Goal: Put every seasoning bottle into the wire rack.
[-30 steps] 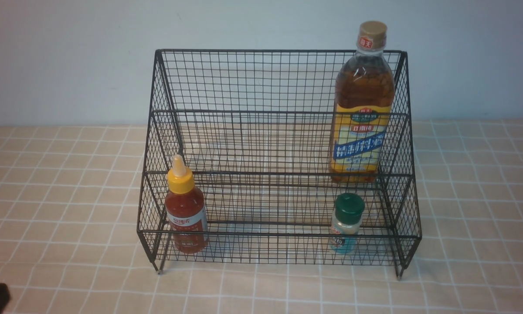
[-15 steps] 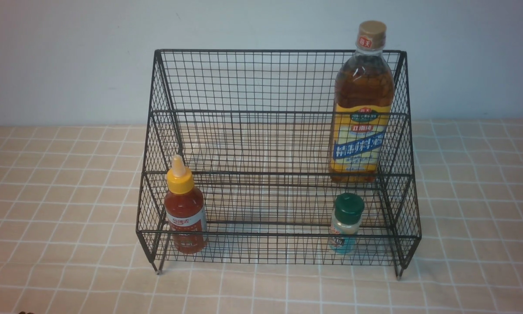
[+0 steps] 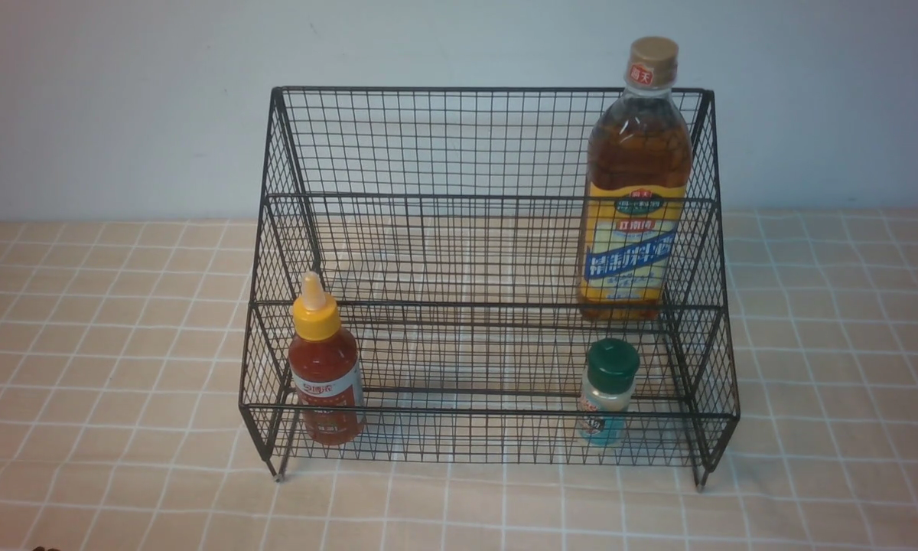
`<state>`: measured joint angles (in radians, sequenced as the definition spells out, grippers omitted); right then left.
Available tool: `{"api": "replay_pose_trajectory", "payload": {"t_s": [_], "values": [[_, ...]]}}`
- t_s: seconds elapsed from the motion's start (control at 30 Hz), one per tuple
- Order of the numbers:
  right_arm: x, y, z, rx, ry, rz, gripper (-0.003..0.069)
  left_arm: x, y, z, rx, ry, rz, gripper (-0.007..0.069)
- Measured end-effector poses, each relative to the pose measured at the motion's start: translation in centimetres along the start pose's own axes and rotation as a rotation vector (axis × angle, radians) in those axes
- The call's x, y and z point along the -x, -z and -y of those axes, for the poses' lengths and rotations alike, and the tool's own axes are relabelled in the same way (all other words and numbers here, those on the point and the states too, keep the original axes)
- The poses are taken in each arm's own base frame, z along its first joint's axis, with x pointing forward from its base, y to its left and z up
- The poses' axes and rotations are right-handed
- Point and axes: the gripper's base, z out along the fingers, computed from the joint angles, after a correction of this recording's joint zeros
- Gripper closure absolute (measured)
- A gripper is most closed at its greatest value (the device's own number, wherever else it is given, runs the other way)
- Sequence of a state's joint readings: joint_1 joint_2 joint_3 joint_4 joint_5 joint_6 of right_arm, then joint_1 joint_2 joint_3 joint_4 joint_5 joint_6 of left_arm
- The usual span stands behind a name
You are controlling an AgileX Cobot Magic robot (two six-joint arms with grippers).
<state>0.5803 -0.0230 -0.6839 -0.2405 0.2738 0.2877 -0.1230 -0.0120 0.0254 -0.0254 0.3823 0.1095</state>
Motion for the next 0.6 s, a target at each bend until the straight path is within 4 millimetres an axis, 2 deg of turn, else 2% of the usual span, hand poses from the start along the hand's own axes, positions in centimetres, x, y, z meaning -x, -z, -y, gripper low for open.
{"api": "replay_pose_trajectory", "payload": {"t_s": [0.4, 0.5, 0.6], "values": [[-0.1, 0.0, 0.0, -0.003, 0.003, -0.008, 0.0671, 0.0, 0.0, 0.0, 0.0, 0.0, 0.0, 0.0631], [-1.9, -0.2, 0.2, -0.016, -0.019, -0.097, 0.0671, 0.0, 0.0, 0.0, 0.0, 0.0, 0.0, 0.0631], [-5.3, -0.4, 0.3, -0.031, -0.021, -0.218, 0.0671, 0.0, 0.0, 0.0, 0.0, 0.0, 0.0, 0.0631]]}}
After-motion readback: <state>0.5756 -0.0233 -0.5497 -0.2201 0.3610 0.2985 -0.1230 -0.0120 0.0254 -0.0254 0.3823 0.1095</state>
